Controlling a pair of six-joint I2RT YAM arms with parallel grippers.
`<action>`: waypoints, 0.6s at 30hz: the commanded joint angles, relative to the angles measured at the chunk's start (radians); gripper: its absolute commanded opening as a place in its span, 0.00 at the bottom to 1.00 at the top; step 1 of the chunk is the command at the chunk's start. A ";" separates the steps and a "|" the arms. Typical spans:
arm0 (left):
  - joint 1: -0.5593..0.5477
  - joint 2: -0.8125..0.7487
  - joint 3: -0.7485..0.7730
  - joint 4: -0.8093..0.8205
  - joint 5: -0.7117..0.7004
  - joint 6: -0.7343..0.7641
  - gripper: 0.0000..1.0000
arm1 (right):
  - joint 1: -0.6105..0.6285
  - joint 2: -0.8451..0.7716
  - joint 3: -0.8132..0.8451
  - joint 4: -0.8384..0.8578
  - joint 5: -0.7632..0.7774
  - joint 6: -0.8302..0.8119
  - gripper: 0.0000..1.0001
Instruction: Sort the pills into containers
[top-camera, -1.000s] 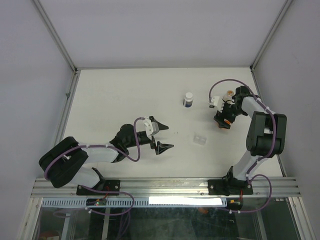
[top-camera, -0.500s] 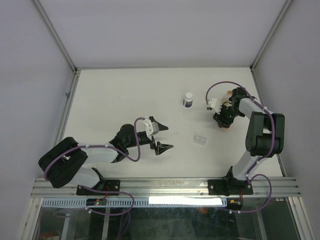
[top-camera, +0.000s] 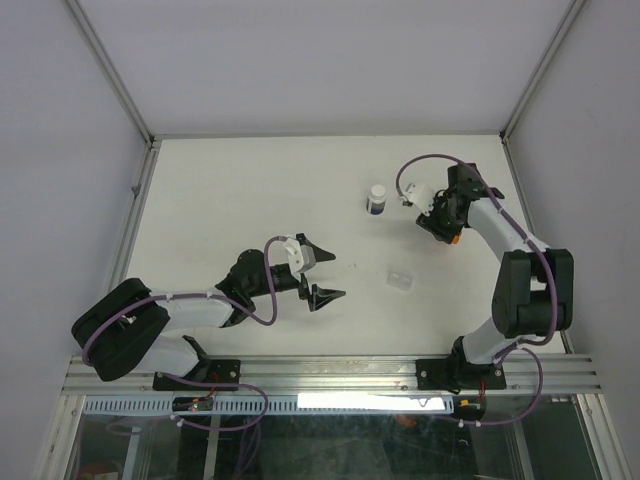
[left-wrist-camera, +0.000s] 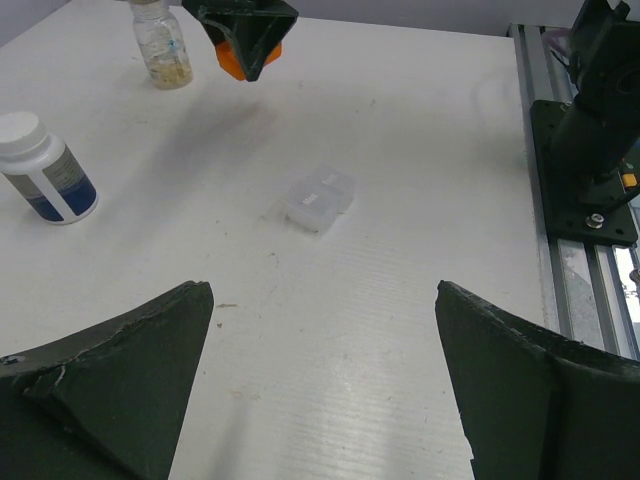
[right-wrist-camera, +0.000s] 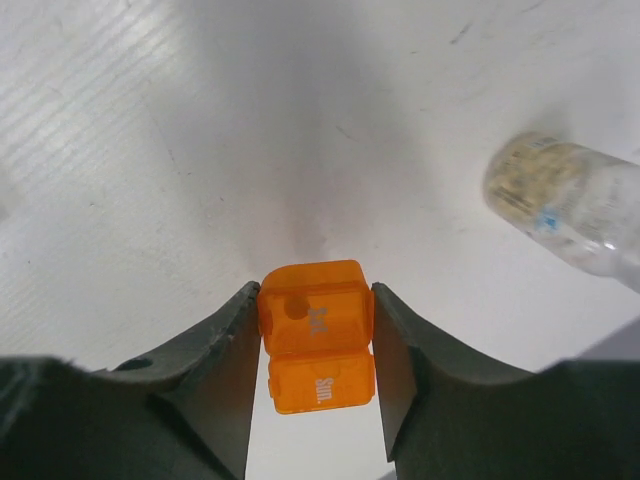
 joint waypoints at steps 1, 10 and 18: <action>-0.008 -0.035 -0.012 0.037 0.008 0.017 0.98 | 0.059 -0.147 0.036 0.090 0.194 0.129 0.25; -0.008 -0.039 -0.011 0.042 0.010 0.015 0.98 | 0.072 -0.201 0.032 0.037 0.124 0.205 0.26; -0.008 -0.048 -0.016 0.037 0.010 0.017 0.98 | -0.054 -0.079 -0.009 0.083 -0.089 0.304 0.28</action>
